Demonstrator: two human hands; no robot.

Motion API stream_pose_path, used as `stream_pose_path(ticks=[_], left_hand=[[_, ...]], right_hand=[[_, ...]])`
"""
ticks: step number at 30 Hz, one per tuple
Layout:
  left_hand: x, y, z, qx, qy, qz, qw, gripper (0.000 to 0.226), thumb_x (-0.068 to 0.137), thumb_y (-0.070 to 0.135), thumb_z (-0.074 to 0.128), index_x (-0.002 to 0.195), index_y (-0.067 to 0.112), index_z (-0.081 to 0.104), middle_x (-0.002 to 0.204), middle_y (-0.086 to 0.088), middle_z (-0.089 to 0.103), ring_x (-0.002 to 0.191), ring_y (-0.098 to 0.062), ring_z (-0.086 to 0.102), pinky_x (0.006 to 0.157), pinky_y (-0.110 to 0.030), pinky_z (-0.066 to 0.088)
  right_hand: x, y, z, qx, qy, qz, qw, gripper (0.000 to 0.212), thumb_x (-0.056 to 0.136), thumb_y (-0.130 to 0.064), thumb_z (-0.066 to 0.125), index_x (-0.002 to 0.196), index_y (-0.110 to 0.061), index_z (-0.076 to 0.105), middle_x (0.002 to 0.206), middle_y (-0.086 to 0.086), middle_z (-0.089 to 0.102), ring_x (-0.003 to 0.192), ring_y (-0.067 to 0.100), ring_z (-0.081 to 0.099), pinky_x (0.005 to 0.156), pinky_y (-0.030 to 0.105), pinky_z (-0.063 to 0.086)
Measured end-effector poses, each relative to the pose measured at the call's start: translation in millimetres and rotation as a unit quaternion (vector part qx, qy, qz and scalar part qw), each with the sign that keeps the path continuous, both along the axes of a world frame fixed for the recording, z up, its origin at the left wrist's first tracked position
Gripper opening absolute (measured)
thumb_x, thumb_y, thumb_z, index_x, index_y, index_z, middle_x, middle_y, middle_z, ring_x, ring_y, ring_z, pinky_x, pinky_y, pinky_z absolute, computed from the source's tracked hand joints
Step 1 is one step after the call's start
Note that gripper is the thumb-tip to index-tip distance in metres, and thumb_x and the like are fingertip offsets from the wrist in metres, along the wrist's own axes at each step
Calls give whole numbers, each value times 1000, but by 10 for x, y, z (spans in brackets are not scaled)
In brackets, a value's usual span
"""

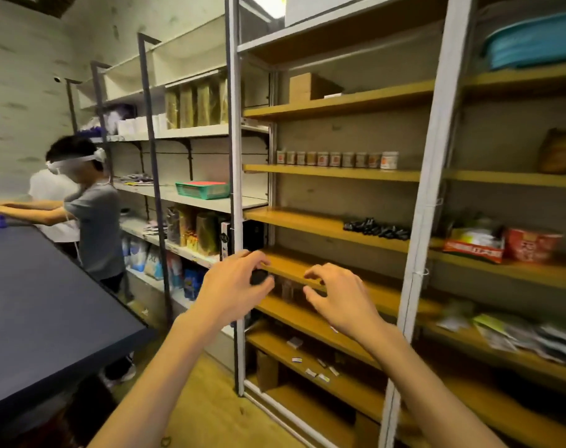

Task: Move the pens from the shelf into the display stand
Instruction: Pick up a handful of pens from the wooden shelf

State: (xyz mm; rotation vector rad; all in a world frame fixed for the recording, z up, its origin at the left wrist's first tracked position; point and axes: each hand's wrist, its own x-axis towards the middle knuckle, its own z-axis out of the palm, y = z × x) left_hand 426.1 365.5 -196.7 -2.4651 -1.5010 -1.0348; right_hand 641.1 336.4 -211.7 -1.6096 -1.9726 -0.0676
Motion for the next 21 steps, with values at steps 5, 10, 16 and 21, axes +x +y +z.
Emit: stream_pose_path(ticks=[5,10,16,21], left_hand=[[693,396,-12,0,15,-34,999,34,92,49,59,123,34,60,109,15,58,97,-9,59,78,-32,49],[1167,798,-23,6,27,-51,998,34,92,51,58,122,37,59,106,18,55,90,-4,52,69,-29,41],[1649,1397,-43,-6,20,-78,997,32,93,50,59,121,35,61,107,15,55,97,-8,58,74,-29,47],[2019,2130,-122,-2,18,-97,995,32,92,51,59,120,36,61,108,17,56,96,-7,57,75,-28,48]], right_hand=[[668,291,2,0,7,-47,999,33,97,-42,61,129,-35,60,123,-9,62,116,14,57,86,28,40],[1216,567,-49,5,23,-85,996,33,97,-41,62,129,-35,60,123,-10,63,116,12,57,87,26,41],[1686,1004,-173,-12,23,-115,993,34,96,-40,64,129,-32,60,125,-9,63,114,11,58,88,25,44],[2022,1623,-247,-22,43,-117,992,35,97,-37,65,130,-28,60,126,-7,63,117,10,58,96,29,50]])
